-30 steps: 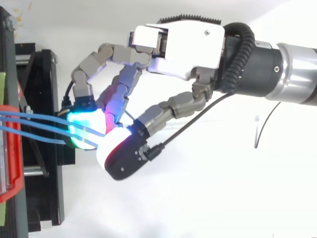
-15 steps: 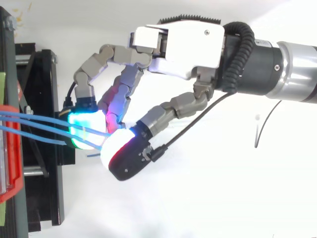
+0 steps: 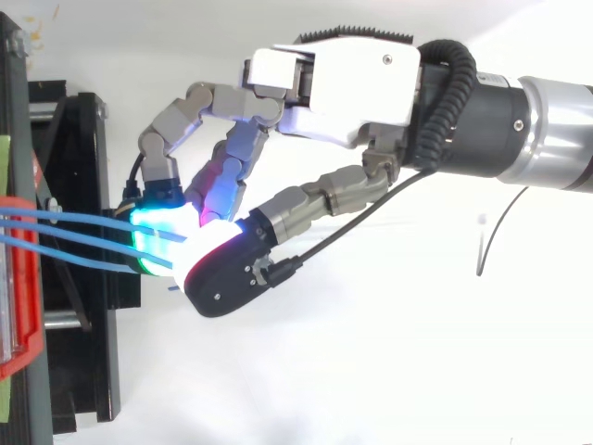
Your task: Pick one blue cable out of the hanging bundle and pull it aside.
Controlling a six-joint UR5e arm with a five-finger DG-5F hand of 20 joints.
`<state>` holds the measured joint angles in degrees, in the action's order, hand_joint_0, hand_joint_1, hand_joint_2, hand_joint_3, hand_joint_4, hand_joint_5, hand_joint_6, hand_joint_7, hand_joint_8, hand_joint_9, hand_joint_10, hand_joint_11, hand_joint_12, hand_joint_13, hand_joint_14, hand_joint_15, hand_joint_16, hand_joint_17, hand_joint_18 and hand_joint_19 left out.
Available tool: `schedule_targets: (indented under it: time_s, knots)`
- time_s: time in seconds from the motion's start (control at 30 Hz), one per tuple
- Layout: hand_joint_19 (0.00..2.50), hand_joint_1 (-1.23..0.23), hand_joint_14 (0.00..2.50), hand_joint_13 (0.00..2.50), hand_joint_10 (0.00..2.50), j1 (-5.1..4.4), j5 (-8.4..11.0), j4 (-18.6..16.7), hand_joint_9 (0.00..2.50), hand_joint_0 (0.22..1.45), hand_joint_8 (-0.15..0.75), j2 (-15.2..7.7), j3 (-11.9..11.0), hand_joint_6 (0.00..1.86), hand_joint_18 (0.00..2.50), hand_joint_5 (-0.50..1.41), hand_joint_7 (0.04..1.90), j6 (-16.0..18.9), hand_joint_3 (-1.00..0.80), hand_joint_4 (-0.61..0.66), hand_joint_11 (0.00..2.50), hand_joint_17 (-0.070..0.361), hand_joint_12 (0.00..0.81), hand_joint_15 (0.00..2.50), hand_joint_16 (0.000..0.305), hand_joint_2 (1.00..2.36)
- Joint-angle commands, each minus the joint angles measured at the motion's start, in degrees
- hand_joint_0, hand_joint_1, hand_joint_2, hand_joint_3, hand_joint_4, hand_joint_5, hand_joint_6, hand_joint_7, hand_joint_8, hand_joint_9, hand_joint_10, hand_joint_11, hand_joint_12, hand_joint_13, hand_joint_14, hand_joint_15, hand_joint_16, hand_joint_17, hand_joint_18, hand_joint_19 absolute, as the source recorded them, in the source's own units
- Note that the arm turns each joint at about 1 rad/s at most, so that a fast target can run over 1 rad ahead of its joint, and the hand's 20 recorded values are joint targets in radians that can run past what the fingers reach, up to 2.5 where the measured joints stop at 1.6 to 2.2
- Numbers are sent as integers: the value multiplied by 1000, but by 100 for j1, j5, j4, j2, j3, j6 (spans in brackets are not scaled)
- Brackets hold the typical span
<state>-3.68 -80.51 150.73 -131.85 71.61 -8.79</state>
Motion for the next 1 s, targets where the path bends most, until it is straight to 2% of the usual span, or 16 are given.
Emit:
schedule_targets:
  time_s: [0.0,0.1,0.27,0.43,0.47,0.5,0.53,0.6,0.7,0.9,0.97]
  knots:
    - [650,-907,22,996,20,-1,0,0,1240,678,313,1,2,913,890,-148,944,0,-352,-26,739,104,361,610,46,1013]
    - [627,-963,22,1015,21,-1,0,0,1248,756,308,1,-7,913,921,-148,987,0,-494,-84,743,100,355,610,44,1001]
    - [622,-992,22,1046,18,-1,-9,0,1287,798,294,1,2,939,951,-149,997,0,-500,-131,775,96,347,614,43,1000]
    - [649,-1024,21,1085,20,8,-9,0,1317,714,295,1,2,944,974,-138,864,0,-500,-85,778,98,350,651,43,1000]
    - [660,-1027,21,1086,20,8,-18,0,1321,687,291,1,2,938,971,-133,841,9,-500,-67,781,98,348,662,44,1000]
    - [687,-1017,23,1094,21,16,-26,0,1327,598,295,1,2,934,976,-130,850,0,-500,-52,784,101,359,679,45,1000]
    - [687,-1009,22,1097,18,25,-35,0,1331,587,295,1,2,934,978,-130,850,9,-500,-51,779,102,360,674,45,1000]
    - [679,-880,20,1112,19,34,-44,0,1350,499,313,1,2,929,999,-124,846,9,-500,-38,778,115,381,679,51,1000]
    - [701,-572,21,1119,19,52,-79,0,1380,471,339,1,2,918,999,-120,861,9,-500,-15,766,127,401,683,57,1000]
    - [743,-320,20,1114,20,60,-123,9,1390,494,344,1,2,903,968,-118,903,0,-500,0,765,126,401,707,56,1000]
    - [748,-314,23,1103,21,60,-123,9,1384,517,344,19,2,901,950,-120,917,-17,-500,2,760,123,395,707,55,1000]
